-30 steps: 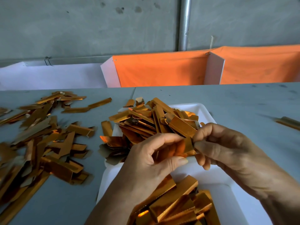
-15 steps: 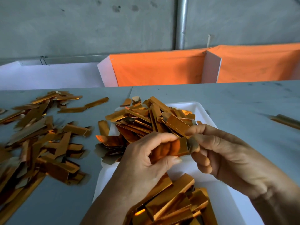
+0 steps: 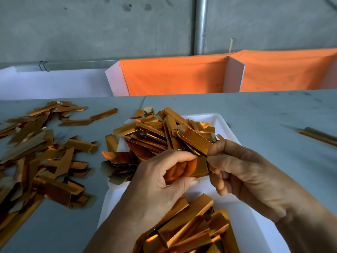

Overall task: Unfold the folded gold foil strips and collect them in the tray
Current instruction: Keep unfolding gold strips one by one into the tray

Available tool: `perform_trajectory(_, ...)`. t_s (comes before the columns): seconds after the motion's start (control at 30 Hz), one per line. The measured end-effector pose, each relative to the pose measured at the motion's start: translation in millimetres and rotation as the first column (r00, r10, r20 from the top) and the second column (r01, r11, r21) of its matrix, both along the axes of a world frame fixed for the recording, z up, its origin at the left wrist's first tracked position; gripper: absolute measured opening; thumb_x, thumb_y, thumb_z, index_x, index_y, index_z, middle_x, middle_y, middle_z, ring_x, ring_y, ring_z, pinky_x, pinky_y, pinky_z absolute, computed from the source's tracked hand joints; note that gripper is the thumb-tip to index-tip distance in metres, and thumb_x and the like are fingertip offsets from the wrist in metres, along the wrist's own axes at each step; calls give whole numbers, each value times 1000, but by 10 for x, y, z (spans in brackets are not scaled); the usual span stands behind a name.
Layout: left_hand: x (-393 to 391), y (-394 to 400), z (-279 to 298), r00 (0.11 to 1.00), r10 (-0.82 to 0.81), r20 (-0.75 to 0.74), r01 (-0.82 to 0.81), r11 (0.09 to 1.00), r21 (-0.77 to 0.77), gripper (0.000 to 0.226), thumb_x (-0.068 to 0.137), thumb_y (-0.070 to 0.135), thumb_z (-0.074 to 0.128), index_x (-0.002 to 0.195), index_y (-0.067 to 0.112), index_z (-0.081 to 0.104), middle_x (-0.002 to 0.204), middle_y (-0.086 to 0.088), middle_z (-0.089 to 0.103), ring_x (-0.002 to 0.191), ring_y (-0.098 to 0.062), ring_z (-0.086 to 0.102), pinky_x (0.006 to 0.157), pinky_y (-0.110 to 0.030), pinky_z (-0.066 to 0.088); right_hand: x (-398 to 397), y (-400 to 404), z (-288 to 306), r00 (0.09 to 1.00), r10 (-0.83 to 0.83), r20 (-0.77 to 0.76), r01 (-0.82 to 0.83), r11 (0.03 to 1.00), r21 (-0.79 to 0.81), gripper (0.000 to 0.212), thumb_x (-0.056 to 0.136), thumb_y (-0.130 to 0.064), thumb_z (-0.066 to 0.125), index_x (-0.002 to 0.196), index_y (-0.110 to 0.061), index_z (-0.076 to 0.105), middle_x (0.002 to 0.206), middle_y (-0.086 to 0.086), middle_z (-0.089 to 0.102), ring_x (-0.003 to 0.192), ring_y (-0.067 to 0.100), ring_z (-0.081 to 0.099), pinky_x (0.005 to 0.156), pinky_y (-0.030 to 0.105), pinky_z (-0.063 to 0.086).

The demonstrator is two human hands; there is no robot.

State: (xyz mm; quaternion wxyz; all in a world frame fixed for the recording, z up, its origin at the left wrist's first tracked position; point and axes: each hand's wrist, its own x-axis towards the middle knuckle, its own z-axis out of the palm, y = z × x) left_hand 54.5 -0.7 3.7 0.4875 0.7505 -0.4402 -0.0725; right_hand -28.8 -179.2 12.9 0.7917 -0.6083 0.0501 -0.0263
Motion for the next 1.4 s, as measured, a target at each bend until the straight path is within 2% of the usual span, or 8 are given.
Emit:
perform_trajectory(0.3, 0, -16, -12, 997, 24, 78, -24, 1000, 0, 45, 73, 41, 61, 117, 30, 64, 109, 21, 62, 108, 2, 56, 82, -10, 49, -17, 32, -51, 996, -89, 30, 94, 972, -218, 14, 82, -19, 62, 87, -6, 60, 60, 10, 61, 51, 20, 57, 51, 20, 48)
perform_trajectory(0.37, -4, -25, -10, 996, 18, 87, -18, 1000, -3, 47, 74, 41, 61, 119, 28, 64, 112, 19, 62, 110, 2, 56, 84, -12, 50, -26, 23, -36, 997, -68, 34, 74, 980, -187, 21, 77, -26, 61, 83, -6, 61, 62, 12, 61, 51, 21, 58, 50, 21, 48)
perform_trajectory(0.53, -9, -14, 10, 999, -6, 44, 8, 999, -51, 42, 75, 34, 68, 116, 27, 65, 109, 21, 64, 107, 6, 57, 83, -8, 47, -25, -35, -42, 997, 4, 71, -2, 1000, -30, 8, 80, -20, 72, 80, -13, 68, 62, 6, 54, 40, 13, 45, 41, 19, 40)
perform_trajectory(0.67, -10, -15, 20, 999, -37, -20, 35, 995, -91, 39, 75, 34, 69, 114, 32, 64, 111, 22, 64, 108, 5, 58, 84, -8, 47, -2, -78, -61, 993, 90, 79, -98, 991, 92, 35, 67, -27, 84, 95, -11, 70, 62, 3, 50, 38, 8, 40, 39, 18, 36)
perform_trajectory(0.8, -11, -15, 27, 995, -60, -80, 52, 993, -106, 37, 75, 36, 68, 111, 38, 62, 110, 23, 65, 107, 4, 59, 83, -9, 48, 19, -56, -90, 989, 104, 101, -114, 989, 97, 36, 67, -29, 84, 93, -10, 70, 60, 1, 48, 38, 7, 40, 39, 17, 35)
perform_trajectory(1.03, -2, -22, 24, 985, -101, -141, 86, 990, -111, 35, 78, 30, 66, 112, 39, 62, 110, 21, 67, 110, 1, 59, 89, -17, 49, 40, -6, -96, 979, 153, 137, -193, 917, 350, 26, 69, -18, 84, 89, -11, 68, 58, 0, 48, 36, 5, 42, 37, 16, 37)
perform_trajectory(1.27, -49, -31, 25, 999, -30, -23, 26, 987, -161, 48, 78, 31, 69, 121, 46, 54, 114, 30, 61, 110, 10, 55, 84, -3, 43, 33, -7, -74, 995, 37, 98, -64, 956, 286, 41, 55, -22, 91, 86, -12, 67, 57, 2, 44, 35, 7, 39, 36, 18, 35)
perform_trajectory(1.4, -55, -44, 28, 994, -7, 107, 25, 985, -173, 40, 80, 25, 69, 119, 28, 62, 113, 20, 65, 110, 5, 57, 85, -7, 46, 37, -10, -67, 996, 9, 91, -31, 969, 244, 40, 52, -24, 92, 76, -9, 64, 58, 2, 44, 35, 8, 39, 36, 18, 35)
